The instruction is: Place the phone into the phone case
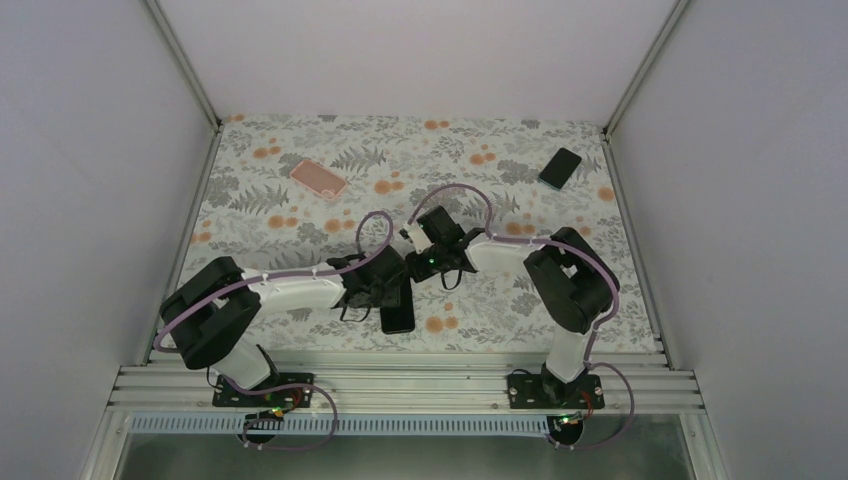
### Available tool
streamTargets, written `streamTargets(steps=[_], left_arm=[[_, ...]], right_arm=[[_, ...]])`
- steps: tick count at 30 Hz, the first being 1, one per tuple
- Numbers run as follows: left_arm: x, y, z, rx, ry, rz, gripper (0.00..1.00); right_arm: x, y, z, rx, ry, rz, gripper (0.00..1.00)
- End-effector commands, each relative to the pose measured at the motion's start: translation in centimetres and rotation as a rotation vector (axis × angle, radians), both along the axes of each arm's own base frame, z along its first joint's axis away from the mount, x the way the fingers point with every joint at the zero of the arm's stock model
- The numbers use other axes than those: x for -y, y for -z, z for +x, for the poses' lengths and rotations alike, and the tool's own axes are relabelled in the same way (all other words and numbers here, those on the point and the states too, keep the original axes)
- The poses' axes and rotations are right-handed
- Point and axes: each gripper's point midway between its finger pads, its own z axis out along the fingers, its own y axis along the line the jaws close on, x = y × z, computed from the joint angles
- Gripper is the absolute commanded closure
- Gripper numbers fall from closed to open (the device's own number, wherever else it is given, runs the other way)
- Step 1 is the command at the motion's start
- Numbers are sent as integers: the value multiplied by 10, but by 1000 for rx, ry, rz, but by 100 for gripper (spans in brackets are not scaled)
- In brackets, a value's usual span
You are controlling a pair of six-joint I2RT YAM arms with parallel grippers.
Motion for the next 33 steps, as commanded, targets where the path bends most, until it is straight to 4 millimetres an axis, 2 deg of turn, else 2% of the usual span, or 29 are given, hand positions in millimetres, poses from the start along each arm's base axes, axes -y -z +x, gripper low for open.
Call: streamTargets(steps=[1, 15, 18, 24, 33], left_arm=[[-22, 34, -24, -130, 10, 96, 36], [-28, 55, -30, -182, 2, 145, 37], [-32, 57, -30, -185, -5, 150, 37], [-32, 54, -30, -176, -7, 138, 37], [-37, 51, -34, -169, -4, 133, 37]], right_arm=[[71, 71, -56, -175, 10, -325, 90], [104, 100, -60, -180, 45, -554, 89], [100, 95, -60, -179, 35, -538, 89], [92, 72, -56, -156, 34, -489, 88], [99, 67, -56, -163, 44, -539, 88]])
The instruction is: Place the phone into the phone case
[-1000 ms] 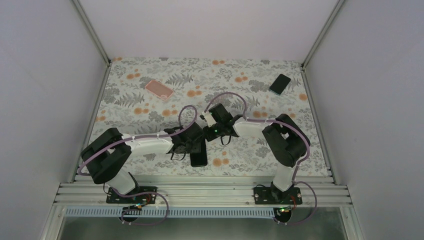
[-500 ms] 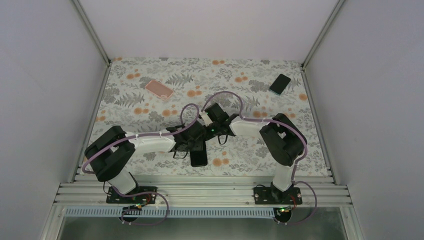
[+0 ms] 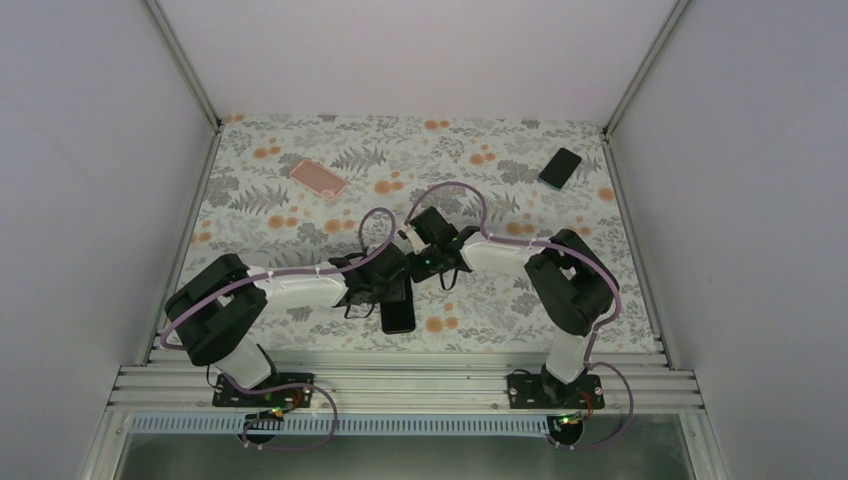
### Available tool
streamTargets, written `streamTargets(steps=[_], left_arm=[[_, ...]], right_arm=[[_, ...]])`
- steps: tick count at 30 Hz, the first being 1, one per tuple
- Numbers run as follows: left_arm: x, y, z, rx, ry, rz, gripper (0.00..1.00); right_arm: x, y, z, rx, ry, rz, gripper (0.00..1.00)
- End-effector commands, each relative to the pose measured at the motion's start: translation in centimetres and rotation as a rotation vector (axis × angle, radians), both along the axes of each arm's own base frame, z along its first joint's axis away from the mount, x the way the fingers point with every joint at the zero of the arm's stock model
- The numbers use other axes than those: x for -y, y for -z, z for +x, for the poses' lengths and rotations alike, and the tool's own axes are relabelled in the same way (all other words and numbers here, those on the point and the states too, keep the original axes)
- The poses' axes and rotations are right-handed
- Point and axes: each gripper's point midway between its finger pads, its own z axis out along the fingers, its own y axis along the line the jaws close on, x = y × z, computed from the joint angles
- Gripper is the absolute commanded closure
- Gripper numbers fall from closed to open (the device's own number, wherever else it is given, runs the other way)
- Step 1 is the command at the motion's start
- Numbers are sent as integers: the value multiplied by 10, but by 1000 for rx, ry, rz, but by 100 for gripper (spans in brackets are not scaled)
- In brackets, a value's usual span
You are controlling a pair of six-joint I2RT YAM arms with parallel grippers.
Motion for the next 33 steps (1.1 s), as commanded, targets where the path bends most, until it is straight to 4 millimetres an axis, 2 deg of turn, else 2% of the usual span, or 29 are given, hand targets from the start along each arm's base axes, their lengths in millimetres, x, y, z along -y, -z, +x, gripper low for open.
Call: streamTargets(steps=[1, 11, 14, 17, 22, 25, 30, 33], left_arm=[[-47, 51, -49, -217, 6, 173, 37], [-47, 51, -50, -215, 3, 162, 37], [-48, 51, -50, -213, 1, 164, 37], [-50, 48, -49, -205, -4, 172, 37], [-50, 43, -47, -192, -8, 170, 37], [-49, 35, -45, -174, -20, 148, 37], [-53, 12, -37, -112, -54, 136, 36], [-52, -10, -31, -56, -78, 89, 35]], right_arm=[[87, 68, -60, -229, 17, -410, 88], [91, 92, -81, -298, -47, -523, 89], [86, 93, -83, -299, -60, -508, 91], [78, 78, -78, -269, -60, -461, 90], [80, 60, -76, -237, -52, -453, 89], [72, 48, -73, -213, -46, -395, 90], [55, 11, -59, -129, -28, -301, 90], [38, -15, -56, -93, -31, -192, 83]])
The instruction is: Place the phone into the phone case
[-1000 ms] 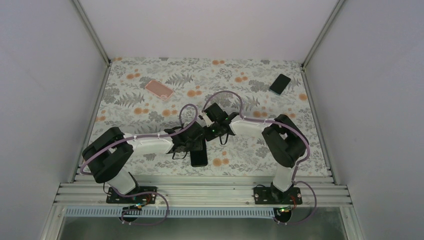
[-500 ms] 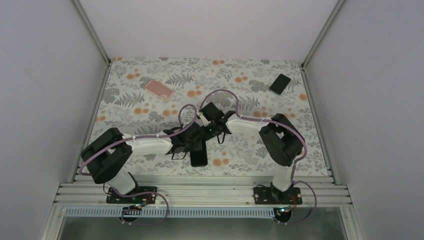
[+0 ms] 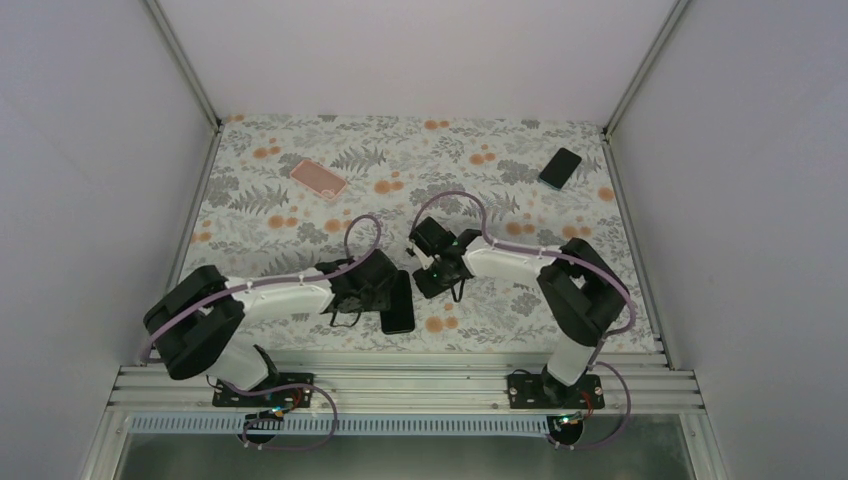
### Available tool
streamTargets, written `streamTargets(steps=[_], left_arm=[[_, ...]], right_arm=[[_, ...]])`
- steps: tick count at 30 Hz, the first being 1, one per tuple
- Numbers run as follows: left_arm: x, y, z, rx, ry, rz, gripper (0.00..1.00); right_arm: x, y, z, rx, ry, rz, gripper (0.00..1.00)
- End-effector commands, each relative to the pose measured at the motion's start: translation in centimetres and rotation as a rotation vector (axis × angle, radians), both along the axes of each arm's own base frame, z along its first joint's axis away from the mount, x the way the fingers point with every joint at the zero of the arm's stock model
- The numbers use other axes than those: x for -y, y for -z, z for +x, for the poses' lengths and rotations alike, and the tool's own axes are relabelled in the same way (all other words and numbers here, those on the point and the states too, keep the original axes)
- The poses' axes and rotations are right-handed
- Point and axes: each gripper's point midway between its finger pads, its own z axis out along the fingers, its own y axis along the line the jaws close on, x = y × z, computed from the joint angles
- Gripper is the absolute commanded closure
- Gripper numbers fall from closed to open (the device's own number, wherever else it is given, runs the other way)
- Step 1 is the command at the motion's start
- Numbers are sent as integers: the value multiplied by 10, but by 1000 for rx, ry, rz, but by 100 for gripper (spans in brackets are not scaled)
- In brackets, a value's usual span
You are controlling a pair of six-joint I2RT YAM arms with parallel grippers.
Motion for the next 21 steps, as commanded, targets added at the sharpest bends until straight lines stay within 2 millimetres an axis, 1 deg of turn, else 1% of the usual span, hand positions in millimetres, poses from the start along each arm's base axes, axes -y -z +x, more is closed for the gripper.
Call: streamTargets(steps=[1, 2, 4, 6, 8, 11, 12, 14, 15, 16, 18, 20, 21], left_arm=[[-25, -15, -10, 0, -55, 31, 34], [-26, -21, -8, 17, -65, 23, 33], [-30, -32, -7, 45, -83, 8, 31], [-35, -41, -6, 69, -96, -7, 27], [-42, -45, -5, 82, -112, -15, 23], [-56, -50, -5, 99, -143, -24, 16], [-61, -51, -5, 103, -154, -27, 13], [-71, -53, -5, 112, -174, -37, 9], [-77, -54, -5, 116, -186, -42, 7], [-82, -56, -6, 123, -197, -47, 5], [-92, -56, -6, 133, -224, -51, 0], [-100, -56, -9, 140, -241, -56, 0], [-103, -55, -10, 142, -248, -60, 0]], right_arm=[[5, -20, -17, -20, 0, 18, 78], [-1, -35, -15, 7, 1, 63, 76], [-8, -50, -15, 29, 4, 110, 68], [-15, -57, -18, 35, 2, 138, 53], [-21, -59, -22, 33, 4, 158, 41], [-29, -56, -27, 27, 12, 167, 23], [-33, -55, -29, 29, 9, 167, 18], [-39, -54, -33, 31, 12, 169, 12], [-42, -53, -34, 34, 15, 171, 4], [-44, -51, -35, 34, 20, 170, 0], [-46, -46, -36, 41, 33, 152, 1], [-46, -41, -35, 48, 48, 131, 1], [-46, -30, -35, 42, 56, 100, 1]])
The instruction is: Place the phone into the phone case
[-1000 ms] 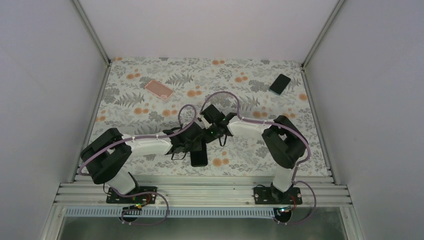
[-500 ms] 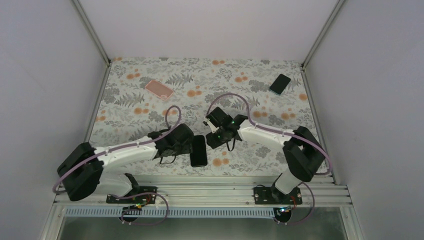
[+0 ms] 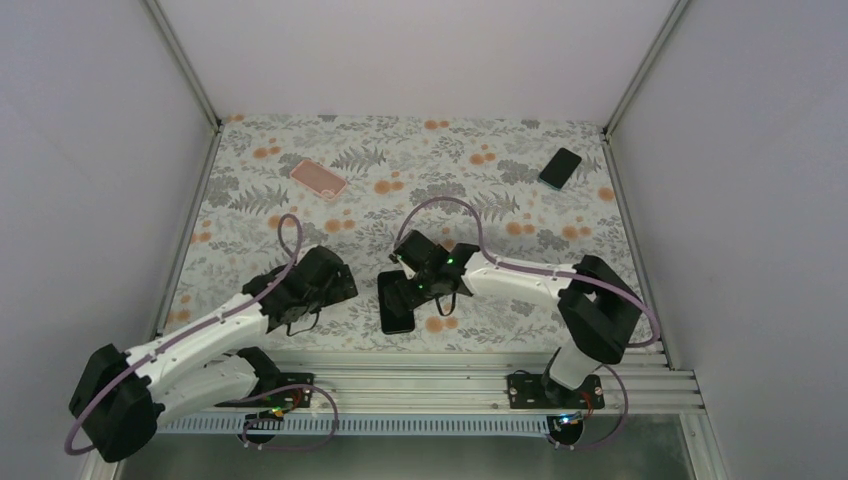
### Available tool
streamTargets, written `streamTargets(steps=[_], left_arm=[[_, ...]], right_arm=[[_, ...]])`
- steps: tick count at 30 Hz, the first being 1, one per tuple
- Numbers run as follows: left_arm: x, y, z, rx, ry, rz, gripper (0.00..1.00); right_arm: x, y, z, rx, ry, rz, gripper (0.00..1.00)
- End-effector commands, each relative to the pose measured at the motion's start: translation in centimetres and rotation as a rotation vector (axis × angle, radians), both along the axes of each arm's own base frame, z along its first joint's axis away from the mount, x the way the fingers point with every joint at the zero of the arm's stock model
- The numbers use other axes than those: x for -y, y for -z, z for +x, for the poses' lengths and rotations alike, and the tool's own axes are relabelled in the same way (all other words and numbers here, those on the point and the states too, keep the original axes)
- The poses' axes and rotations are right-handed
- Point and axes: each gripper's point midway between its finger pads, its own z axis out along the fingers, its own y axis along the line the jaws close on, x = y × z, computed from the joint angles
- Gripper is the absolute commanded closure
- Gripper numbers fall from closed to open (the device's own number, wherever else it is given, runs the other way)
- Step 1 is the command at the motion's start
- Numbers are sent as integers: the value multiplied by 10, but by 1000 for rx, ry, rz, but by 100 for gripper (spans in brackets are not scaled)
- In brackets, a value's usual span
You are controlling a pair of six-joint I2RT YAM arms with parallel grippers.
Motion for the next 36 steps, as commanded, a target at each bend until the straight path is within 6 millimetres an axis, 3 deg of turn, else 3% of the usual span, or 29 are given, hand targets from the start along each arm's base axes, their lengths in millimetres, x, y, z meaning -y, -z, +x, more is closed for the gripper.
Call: streamTargets(steps=[1, 17, 27, 32, 36], left_arm=[[-19, 5, -7, 1, -33, 13, 0], [-25, 14, -19, 6, -31, -27, 0], [-25, 16, -19, 3, -30, -22, 0], [-26, 15, -19, 7, -32, -22, 0], [-27, 13, -19, 10, -36, -21, 0]], right_arm=[[-5, 20, 6, 14, 69, -56, 1], [-35, 57, 4, 20, 66, -158, 1], [-3, 83, 4, 46, 86, -332, 3], [20, 77, 7, 57, 120, -357, 8], [50, 68, 16, 67, 185, -370, 20]])
